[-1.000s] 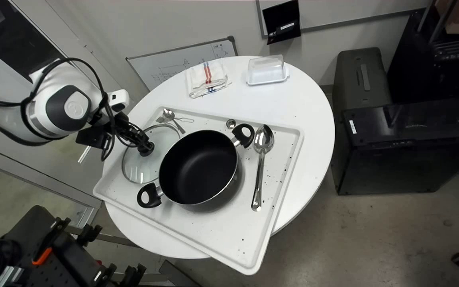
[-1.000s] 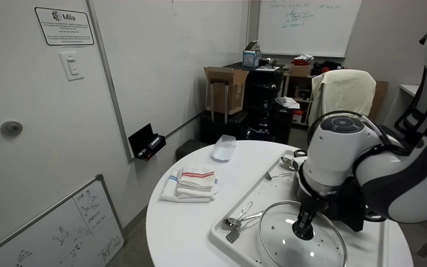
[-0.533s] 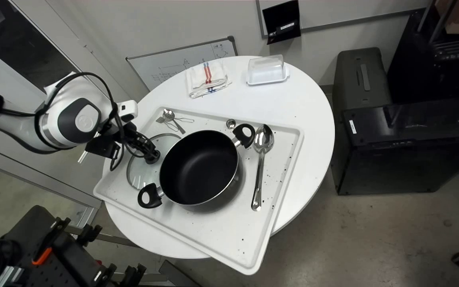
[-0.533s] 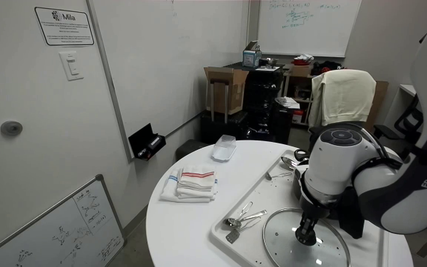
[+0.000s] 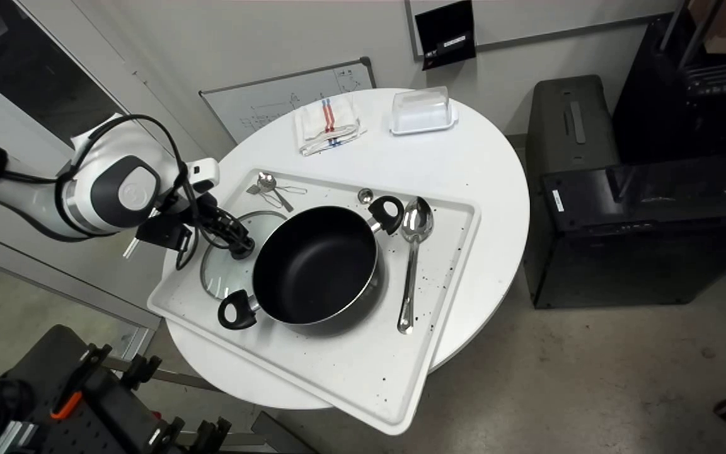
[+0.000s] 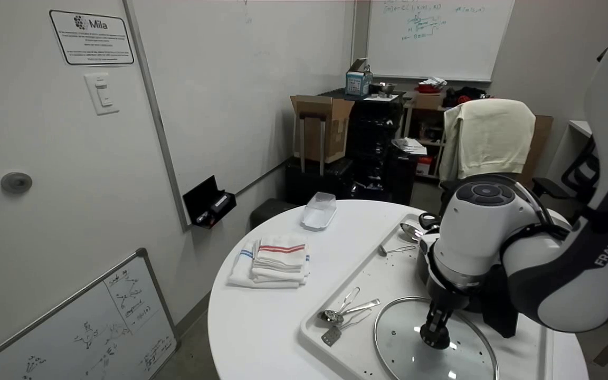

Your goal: Remove the glass lid from the black pot.

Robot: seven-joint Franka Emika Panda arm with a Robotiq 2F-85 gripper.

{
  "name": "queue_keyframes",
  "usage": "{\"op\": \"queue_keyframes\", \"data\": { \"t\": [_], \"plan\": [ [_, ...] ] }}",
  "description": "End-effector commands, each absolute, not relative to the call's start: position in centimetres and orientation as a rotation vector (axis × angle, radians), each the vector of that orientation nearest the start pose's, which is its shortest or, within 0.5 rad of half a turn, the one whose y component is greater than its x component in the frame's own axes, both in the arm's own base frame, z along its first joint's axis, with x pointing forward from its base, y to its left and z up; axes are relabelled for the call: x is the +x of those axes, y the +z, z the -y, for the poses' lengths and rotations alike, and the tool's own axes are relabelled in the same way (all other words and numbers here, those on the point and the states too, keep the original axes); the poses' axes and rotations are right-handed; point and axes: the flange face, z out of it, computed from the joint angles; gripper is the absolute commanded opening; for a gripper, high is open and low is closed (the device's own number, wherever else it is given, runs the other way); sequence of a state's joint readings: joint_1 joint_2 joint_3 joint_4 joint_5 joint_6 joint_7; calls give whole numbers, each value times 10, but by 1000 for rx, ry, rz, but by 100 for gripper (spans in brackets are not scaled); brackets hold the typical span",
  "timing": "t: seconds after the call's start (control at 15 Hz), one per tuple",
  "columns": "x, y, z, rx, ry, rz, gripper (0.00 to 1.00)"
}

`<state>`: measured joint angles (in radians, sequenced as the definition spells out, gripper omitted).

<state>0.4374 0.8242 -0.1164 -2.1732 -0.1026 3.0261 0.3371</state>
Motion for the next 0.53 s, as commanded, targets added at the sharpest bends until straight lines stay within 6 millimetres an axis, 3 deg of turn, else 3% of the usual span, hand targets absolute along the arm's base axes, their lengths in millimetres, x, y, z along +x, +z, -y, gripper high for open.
{"op": "queue_keyframes", "data": {
  "t": [0.0,0.07,0.47],
  "plan": [
    [487,29,-160,-3201,-106,226,94],
    [485,32,-160,-3198,-106,232,100],
    [462,61,-155,-3153,-76,325,100]
  ]
}}
